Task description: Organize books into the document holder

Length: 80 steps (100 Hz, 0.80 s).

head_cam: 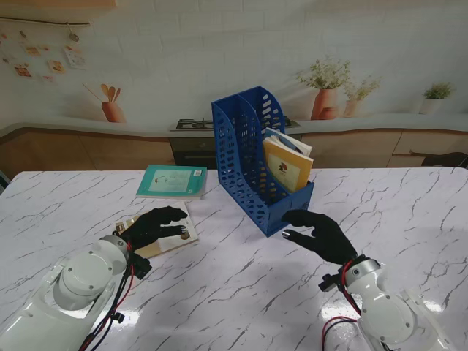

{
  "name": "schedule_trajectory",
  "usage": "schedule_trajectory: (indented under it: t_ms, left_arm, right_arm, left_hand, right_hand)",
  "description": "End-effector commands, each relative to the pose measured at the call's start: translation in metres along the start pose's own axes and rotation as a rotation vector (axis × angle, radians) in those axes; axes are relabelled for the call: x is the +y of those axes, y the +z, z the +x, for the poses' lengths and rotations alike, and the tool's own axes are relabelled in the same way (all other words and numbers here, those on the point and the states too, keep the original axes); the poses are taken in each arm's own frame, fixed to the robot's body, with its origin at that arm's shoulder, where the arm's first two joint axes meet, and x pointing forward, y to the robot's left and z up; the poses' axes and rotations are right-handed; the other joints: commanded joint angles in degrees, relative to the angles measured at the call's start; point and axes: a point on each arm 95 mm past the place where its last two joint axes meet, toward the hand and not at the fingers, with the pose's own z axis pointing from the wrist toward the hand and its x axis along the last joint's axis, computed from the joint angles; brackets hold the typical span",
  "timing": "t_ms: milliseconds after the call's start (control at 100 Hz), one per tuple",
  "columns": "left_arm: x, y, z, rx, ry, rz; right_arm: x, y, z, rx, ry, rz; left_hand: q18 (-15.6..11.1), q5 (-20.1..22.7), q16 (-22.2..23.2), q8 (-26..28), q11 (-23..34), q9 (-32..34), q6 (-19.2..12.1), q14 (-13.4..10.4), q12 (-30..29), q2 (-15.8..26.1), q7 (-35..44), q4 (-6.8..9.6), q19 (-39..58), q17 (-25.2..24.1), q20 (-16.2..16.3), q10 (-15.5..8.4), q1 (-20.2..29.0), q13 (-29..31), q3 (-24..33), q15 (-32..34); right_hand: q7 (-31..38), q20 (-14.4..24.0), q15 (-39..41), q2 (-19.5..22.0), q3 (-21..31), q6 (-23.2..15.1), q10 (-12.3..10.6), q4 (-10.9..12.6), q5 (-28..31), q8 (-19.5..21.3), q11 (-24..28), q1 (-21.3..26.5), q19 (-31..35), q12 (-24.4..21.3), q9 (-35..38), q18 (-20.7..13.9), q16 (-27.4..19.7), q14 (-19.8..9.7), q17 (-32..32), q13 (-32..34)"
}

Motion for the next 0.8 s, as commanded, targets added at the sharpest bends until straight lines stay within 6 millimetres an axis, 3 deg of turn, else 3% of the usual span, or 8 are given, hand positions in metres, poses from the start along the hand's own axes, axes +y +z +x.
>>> schedule_trajectory:
  t_ms: [0, 120, 310, 410, 500, 570, 620, 790]
  left_arm:
    - [-0.009, 0.005, -0.007, 0.002, 0.037, 0.018]
    - [-0.022, 0.011, -0.015, -0.016, 0.089, 0.035]
    - [-0.035, 0.023, -0.032, -0.07, 0.138, 0.045]
    - [-0.032, 0.03, -0.04, -0.097, 0.155, 0.027]
    - [-0.023, 0.036, -0.047, -0.127, 0.164, 0.0]
    - [-0.016, 0.04, -0.053, -0.149, 0.162, -0.028]
    - [-0.012, 0.041, -0.055, -0.166, 0.161, -0.063]
    - [0.002, 0.041, -0.059, -0.178, 0.141, -0.155]
  right_arm:
    - [-0.008, -0.001, -0.001, -0.006, 0.017, 0.006]
    - [-0.007, 0.0, -0.001, -0.013, 0.015, 0.002]
    - [-0.004, 0.0, -0.002, -0.029, 0.008, 0.003]
    - [-0.005, 0.001, -0.004, -0.037, 0.011, 0.012]
    - [-0.006, 0.002, -0.006, -0.04, 0.017, 0.02]
    - [-0.006, 0.002, -0.007, -0.041, 0.023, 0.023]
    - [-0.007, 0.002, -0.007, -0.042, 0.027, 0.025]
    - [-0.007, 0.0, -0.007, -0.043, 0.028, 0.034]
  left_hand:
    - [-1.7, -0.9, -1.0, -0.1, -0.7, -1.4, -2.9, -2.8, -1.0, 1.5, -0.1, 1.06, -3.1, -0.9, -0.5, -2.2, -1.6, -1.8, -1.5, -1.7]
    - [-2.9, -0.9, -1.3, 0.0, -0.7, -1.5, -2.8, -3.2, -1.1, 2.3, 0.2, 1.0, -4.0, -0.8, -0.1, -2.5, -2.3, -1.8, -1.7, -1.9]
    - [-7.1, -2.3, -3.2, -1.0, -1.9, -5.0, -1.7, -5.5, -2.4, 6.1, -1.0, 1.19, -17.0, -0.1, -1.8, -2.3, -2.6, -5.6, -6.2, -3.5]
    - [-8.7, -1.9, -3.5, -1.1, -1.8, -5.0, 0.9, -6.0, -2.6, 8.1, -1.1, 1.36, -19.9, 0.2, -1.7, -2.0, -2.2, -5.8, -7.1, -3.4]
    - [-9.4, 0.5, -3.7, -1.0, -1.8, -3.7, 6.0, -5.1, -4.3, 14.7, 0.0, 0.94, -20.6, 1.1, 0.2, -0.3, 2.7, -5.2, -10.7, -2.1]
    - [-10.1, 2.4, -3.8, -2.0, -1.2, -2.6, 6.9, -4.2, -5.5, 18.9, 0.1, 0.78, -18.6, 1.3, 0.6, 0.9, 7.7, -4.7, -14.1, -0.6]
    - [-10.5, 3.2, -3.9, -1.6, -0.4, -1.2, 7.1, -3.6, -5.8, 22.3, 1.7, 0.09, -15.7, 1.2, -0.6, 1.2, 16.3, -4.3, -24.3, 0.7]
    - [-11.1, 6.2, -3.7, -0.6, 1.2, 2.8, 6.8, -2.9, -5.9, 24.4, 6.5, -1.45, -12.8, 2.0, -1.3, 1.8, 24.4, -2.4, -27.3, 3.7]
  right_hand:
    - [-0.4, 0.8, 0.6, 0.5, 0.2, 0.7, -0.6, 2.1, -0.3, 1.1, -0.4, -0.1, 1.1, 1.0, -0.1, -7.9, 1.0, -0.1, -0.2, 0.5]
    - [-0.5, 0.8, 0.5, 0.7, 0.5, 0.7, -0.8, 2.1, -0.5, 1.1, -0.1, -0.2, 1.0, 1.1, -0.4, -8.3, 1.0, -0.4, -0.2, 0.2]
    - [-0.4, 0.7, 0.6, 1.2, 0.4, 0.8, -0.8, 2.0, -0.6, 1.2, 0.4, 0.0, 0.9, 1.1, -0.8, -8.7, 0.9, -0.7, -0.2, 0.0]
    - [-0.5, 0.6, 0.7, 1.5, 0.1, 0.9, -0.9, 2.0, -0.8, 1.2, 0.4, 0.1, 0.9, 1.0, -1.1, -8.7, 0.9, -0.7, -0.2, -0.2]
    - [-0.5, 0.6, 0.6, 1.7, -0.2, 0.9, -1.0, 2.0, -0.9, 1.2, 0.4, 0.2, 0.7, 0.9, -1.3, -8.8, 0.8, -0.6, -0.4, -0.4]
    - [-0.6, 0.5, 0.6, 2.0, -0.4, 0.9, -0.9, 2.1, -0.9, 1.2, 0.3, 0.3, 0.5, 0.7, -1.4, -8.6, 0.8, -0.5, -0.6, -0.6]
    - [-0.6, 0.4, 0.6, 2.1, -0.6, 0.9, -0.8, 2.1, -1.0, 1.2, 0.2, 0.3, 0.4, 0.6, -1.4, -8.6, 0.7, -0.4, -0.7, -0.6]
    - [-0.6, 0.3, 0.4, 2.4, -0.9, 0.7, -0.8, 2.2, -0.9, 1.2, -0.2, 0.3, 0.0, 0.3, -1.3, -8.3, 0.7, -0.2, -1.0, -0.6]
